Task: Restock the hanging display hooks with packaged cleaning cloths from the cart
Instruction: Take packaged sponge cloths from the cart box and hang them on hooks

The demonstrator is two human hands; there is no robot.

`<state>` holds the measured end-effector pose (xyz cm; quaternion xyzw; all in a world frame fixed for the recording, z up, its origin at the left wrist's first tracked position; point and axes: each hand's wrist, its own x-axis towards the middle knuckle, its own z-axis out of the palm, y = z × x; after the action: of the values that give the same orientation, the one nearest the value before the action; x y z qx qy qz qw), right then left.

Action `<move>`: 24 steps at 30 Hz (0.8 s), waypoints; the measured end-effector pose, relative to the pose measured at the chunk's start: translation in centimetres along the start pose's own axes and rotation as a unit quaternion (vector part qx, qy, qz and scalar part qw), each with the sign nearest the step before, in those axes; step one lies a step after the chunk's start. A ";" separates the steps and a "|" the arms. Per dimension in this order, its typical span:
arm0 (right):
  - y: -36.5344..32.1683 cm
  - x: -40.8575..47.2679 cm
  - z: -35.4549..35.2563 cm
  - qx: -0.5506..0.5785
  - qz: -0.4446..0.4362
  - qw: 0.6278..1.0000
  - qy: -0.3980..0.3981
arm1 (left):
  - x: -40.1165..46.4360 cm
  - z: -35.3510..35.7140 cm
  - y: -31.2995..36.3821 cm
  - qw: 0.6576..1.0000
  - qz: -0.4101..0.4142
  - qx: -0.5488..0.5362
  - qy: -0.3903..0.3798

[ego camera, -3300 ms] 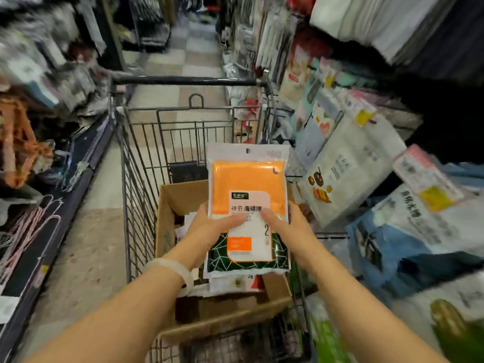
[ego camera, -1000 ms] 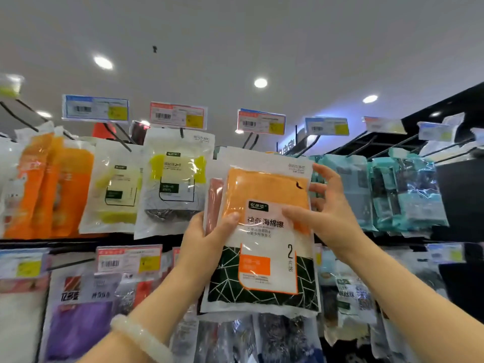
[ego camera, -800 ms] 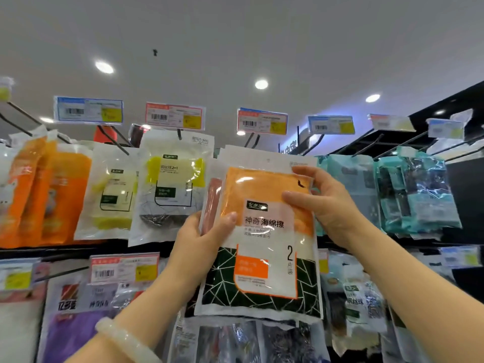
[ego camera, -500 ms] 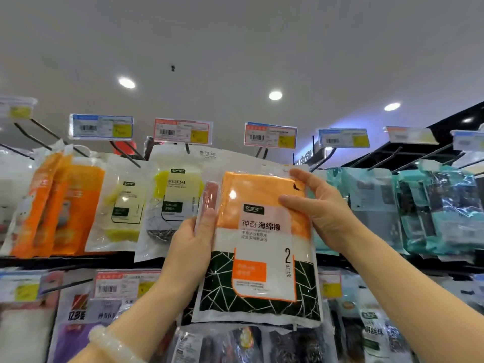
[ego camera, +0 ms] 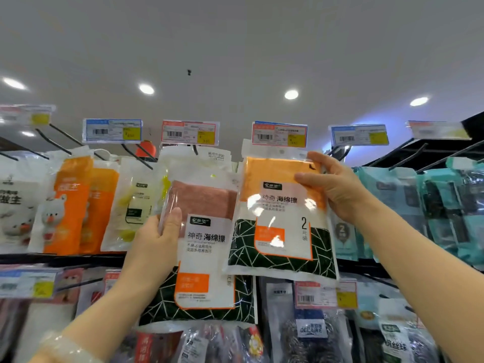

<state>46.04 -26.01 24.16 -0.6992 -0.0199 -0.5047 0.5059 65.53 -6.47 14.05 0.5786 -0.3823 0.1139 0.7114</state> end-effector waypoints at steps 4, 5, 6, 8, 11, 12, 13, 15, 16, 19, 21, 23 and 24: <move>0.0 1.0 -0.1 -0.047 0.010 0.999 0.006 | 0.0 -0.8 0.3 1.000 0.009 0.021 0.011; -0.1 1.2 -0.1 -0.053 0.013 0.999 0.006 | 0.0 -1.0 0.3 1.000 0.009 0.025 0.011; -0.2 1.4 0.0 -0.057 0.012 0.998 0.005 | 0.0 -1.2 0.4 1.000 0.008 0.026 0.010; -0.5 1.6 0.1 -0.062 0.011 0.998 0.002 | 0.1 -1.7 0.4 0.999 0.011 0.032 0.013; -0.5 1.9 0.1 -0.086 0.014 0.996 -0.002 | 0.4 -2.9 0.3 0.998 0.038 0.045 0.028; -0.5 1.9 0.1 -0.096 0.015 0.995 -0.001 | 0.4 -3.2 0.3 0.997 0.049 0.051 0.031; -0.4 2.0 0.1 -0.104 0.016 0.994 0.001 | 0.5 -3.5 0.3 0.996 0.058 0.057 0.035; -0.1 2.3 0.1 -0.111 0.014 0.994 0.006 | 0.4 -3.8 0.3 0.993 0.076 0.068 0.052; 0.2 2.4 0.1 -0.116 0.014 0.993 0.010 | 0.3 -4.0 0.4 0.992 0.086 0.069 0.058; 1.3 3.1 0.1 -0.188 0.024 0.982 0.015 | 0.2 -4.0 0.2 0.991 0.099 0.075 0.043; 2.3 3.7 0.4 -0.231 0.041 0.972 0.019 | 0.3 -3.8 0.0 0.991 0.100 0.085 0.023; 3.3 4.4 0.8 -0.293 0.030 0.954 0.052 | 0.3 -3.5 -0.1 0.990 0.113 0.087 0.017; 3.8 4.6 1.1 -0.344 0.016 0.936 0.074 | 0.3 -3.4 -0.2 0.989 0.121 0.088 0.016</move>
<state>51.15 -29.28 24.89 -0.7913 0.2035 -0.5229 0.2429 67.21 -3.55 13.96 0.5867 -0.4265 0.2414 0.6447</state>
